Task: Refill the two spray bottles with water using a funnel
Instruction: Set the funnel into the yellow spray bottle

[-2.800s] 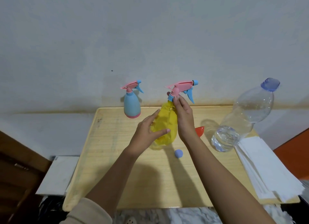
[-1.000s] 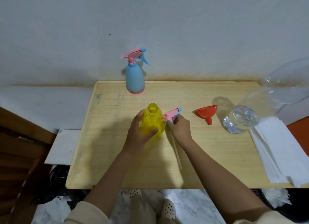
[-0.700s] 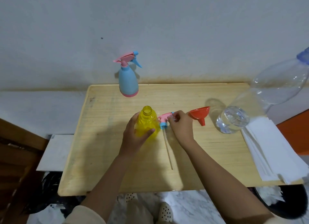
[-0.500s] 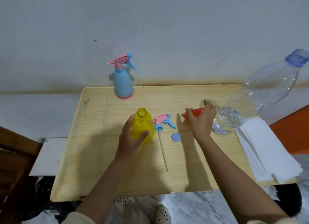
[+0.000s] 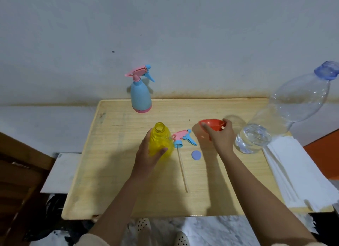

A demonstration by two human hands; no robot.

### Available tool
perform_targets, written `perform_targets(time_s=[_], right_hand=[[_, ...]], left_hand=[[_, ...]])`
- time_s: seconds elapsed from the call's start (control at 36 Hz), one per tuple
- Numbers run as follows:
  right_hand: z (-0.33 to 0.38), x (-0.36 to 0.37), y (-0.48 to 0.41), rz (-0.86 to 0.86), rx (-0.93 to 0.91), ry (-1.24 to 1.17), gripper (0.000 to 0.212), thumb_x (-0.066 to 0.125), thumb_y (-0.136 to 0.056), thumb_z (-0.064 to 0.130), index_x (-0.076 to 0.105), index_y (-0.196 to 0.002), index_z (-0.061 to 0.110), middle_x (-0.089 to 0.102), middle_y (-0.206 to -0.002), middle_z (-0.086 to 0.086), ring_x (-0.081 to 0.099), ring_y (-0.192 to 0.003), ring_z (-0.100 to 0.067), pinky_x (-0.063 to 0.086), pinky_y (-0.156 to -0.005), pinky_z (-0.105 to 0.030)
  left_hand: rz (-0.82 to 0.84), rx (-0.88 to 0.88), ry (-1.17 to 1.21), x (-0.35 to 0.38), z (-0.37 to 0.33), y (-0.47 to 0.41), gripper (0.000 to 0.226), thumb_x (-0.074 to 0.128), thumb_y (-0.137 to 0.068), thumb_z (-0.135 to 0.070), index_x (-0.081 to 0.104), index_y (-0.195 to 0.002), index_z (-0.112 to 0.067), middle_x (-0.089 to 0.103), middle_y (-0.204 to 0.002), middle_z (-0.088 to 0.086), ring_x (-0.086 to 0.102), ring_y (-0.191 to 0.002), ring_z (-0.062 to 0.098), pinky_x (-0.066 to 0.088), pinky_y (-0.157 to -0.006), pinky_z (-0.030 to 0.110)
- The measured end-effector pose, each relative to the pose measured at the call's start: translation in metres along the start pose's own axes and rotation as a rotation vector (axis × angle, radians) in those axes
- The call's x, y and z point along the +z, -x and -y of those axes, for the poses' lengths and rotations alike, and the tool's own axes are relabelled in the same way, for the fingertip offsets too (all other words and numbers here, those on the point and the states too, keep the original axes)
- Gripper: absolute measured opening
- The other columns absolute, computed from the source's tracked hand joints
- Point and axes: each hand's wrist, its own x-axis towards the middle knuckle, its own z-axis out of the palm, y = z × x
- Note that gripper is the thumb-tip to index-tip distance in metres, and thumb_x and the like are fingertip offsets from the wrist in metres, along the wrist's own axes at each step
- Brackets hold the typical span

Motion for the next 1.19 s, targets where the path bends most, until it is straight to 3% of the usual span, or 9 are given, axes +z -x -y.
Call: perform_targets(time_s=[0.14,0.28,0.36,0.44,0.64,0.75,0.92,1.06,1.19], right_hand=[[0.047,0.010,0.030,0.092,-0.118,-0.223,0.073,0.080,-0.071,0.032,0.043,-0.133,0.017,0.047,-0.127,0.002,0.048,-0.113,-0.013,0.041,-0.086,-0.019],[0.090,0.020,0.068,0.279,-0.253,-0.397,0.070,0.083,-0.067,0.024,0.047,-0.128,0.019,0.048,-0.131,0.000,0.049,-0.118,-0.015,0.048,-0.090,-0.020],[0.101,0.024,0.086,0.393,-0.290,-0.477,0.073,0.084,-0.066,0.016,0.045,-0.128,0.021,0.045,-0.136,-0.005,0.047,-0.122,-0.017,0.049,-0.076,-0.010],[0.102,0.032,0.094,0.463,-0.314,-0.472,0.076,0.085,-0.063,0.018,0.045,-0.127,0.029,0.044,-0.136,-0.002,0.047,-0.125,-0.017,0.054,-0.081,-0.018],[0.089,0.045,0.095,0.436,-0.336,-0.294,0.080,0.087,-0.060,0.024,0.042,-0.126,0.031,0.043,-0.133,0.003,0.043,-0.126,-0.012,0.051,-0.086,-0.020],[0.081,0.049,0.097,0.417,-0.351,-0.187,0.086,0.082,-0.056,0.038,0.041,-0.131,0.029,0.043,-0.134,0.006,0.043,-0.125,-0.012,0.048,-0.094,-0.026],[0.082,0.052,0.099,0.409,-0.336,-0.181,0.086,0.084,-0.059,0.035,0.038,-0.132,0.029,0.042,-0.134,0.007,0.043,-0.125,-0.011,0.047,-0.094,-0.023],[0.081,0.053,0.102,0.403,-0.310,-0.182,0.089,0.082,-0.057,0.039,0.037,-0.133,0.029,0.042,-0.135,0.006,0.043,-0.125,-0.010,0.046,-0.095,-0.024],[0.083,0.051,0.100,0.409,-0.318,-0.164,0.088,0.086,-0.063,0.029,0.036,-0.136,0.023,0.041,-0.135,0.003,0.042,-0.125,-0.013,0.046,-0.095,-0.024]], left_hand=[[0.016,-0.005,0.026,-0.001,-0.003,0.002,0.089,0.060,-0.070,-0.063,0.030,-0.146,-0.025,0.047,-0.140,-0.006,0.047,-0.125,0.010,0.045,-0.101,0.032],[0.011,0.004,0.039,0.000,-0.002,0.000,0.084,0.064,-0.073,-0.055,0.033,-0.145,-0.025,0.051,-0.136,-0.004,0.050,-0.124,0.011,0.043,-0.104,0.037],[-0.007,0.008,0.066,0.001,-0.004,0.002,0.080,0.064,-0.073,-0.049,0.035,-0.143,-0.025,0.054,-0.133,-0.004,0.052,-0.121,0.010,0.043,-0.103,0.033],[-0.011,-0.005,0.065,0.002,-0.002,0.001,0.085,0.062,-0.069,-0.050,0.032,-0.145,-0.025,0.051,-0.135,-0.003,0.049,-0.124,0.010,0.040,-0.103,0.029],[0.012,0.004,0.085,-0.002,-0.001,-0.002,0.076,0.061,-0.066,-0.052,0.030,-0.135,-0.044,0.054,-0.126,-0.004,0.052,-0.117,0.011,0.042,-0.098,0.027],[0.019,0.014,0.087,-0.002,0.001,-0.004,0.077,0.062,-0.065,-0.052,0.037,-0.137,-0.037,0.056,-0.121,-0.009,0.053,-0.113,0.008,0.041,-0.093,0.018],[0.033,0.004,0.097,-0.004,0.005,-0.006,0.082,0.065,-0.065,-0.051,0.042,-0.139,-0.024,0.060,-0.120,-0.003,0.056,-0.112,0.013,0.045,-0.096,0.032],[-0.012,0.038,0.070,-0.005,0.003,-0.003,0.079,0.064,-0.064,-0.053,0.044,-0.135,-0.026,0.049,-0.119,-0.007,0.048,-0.118,0.015,0.038,-0.099,0.024],[-0.049,-0.003,0.040,-0.002,0.004,0.000,0.085,0.065,-0.062,-0.058,0.042,-0.138,-0.027,0.040,-0.113,0.001,0.046,-0.116,0.020,0.042,-0.102,0.042]])
